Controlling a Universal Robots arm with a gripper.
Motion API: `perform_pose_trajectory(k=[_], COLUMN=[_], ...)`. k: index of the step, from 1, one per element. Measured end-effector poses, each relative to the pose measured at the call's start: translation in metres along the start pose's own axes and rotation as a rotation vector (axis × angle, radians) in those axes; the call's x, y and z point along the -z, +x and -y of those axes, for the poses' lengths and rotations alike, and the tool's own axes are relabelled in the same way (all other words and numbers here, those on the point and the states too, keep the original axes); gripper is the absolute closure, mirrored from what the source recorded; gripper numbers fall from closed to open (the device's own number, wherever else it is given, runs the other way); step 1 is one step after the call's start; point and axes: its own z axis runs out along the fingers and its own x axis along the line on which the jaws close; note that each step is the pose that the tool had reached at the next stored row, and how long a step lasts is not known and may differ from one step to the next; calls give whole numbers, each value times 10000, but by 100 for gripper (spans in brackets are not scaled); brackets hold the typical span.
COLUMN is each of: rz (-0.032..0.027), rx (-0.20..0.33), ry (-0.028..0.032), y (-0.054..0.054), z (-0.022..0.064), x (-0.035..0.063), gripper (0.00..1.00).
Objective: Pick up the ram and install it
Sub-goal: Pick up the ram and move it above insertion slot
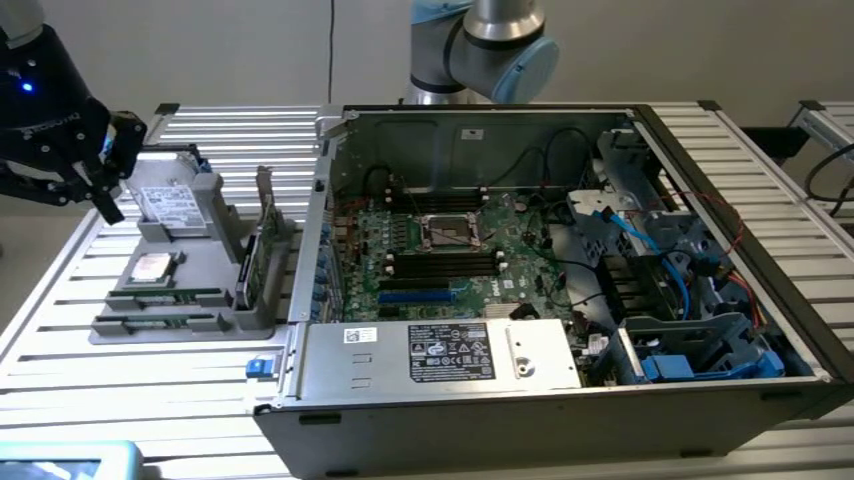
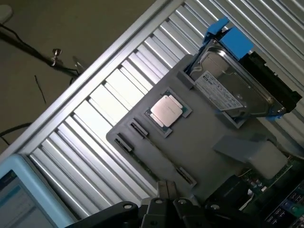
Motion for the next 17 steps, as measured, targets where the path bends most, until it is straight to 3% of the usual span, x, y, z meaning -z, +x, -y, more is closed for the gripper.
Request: perform_pose_trajectory(k=[1, 17], rz=[-13, -128], rx=[358, 3262], ry=[1, 14], y=[0, 0], z=[-1, 0], x=[-1, -16], gripper=[89, 89])
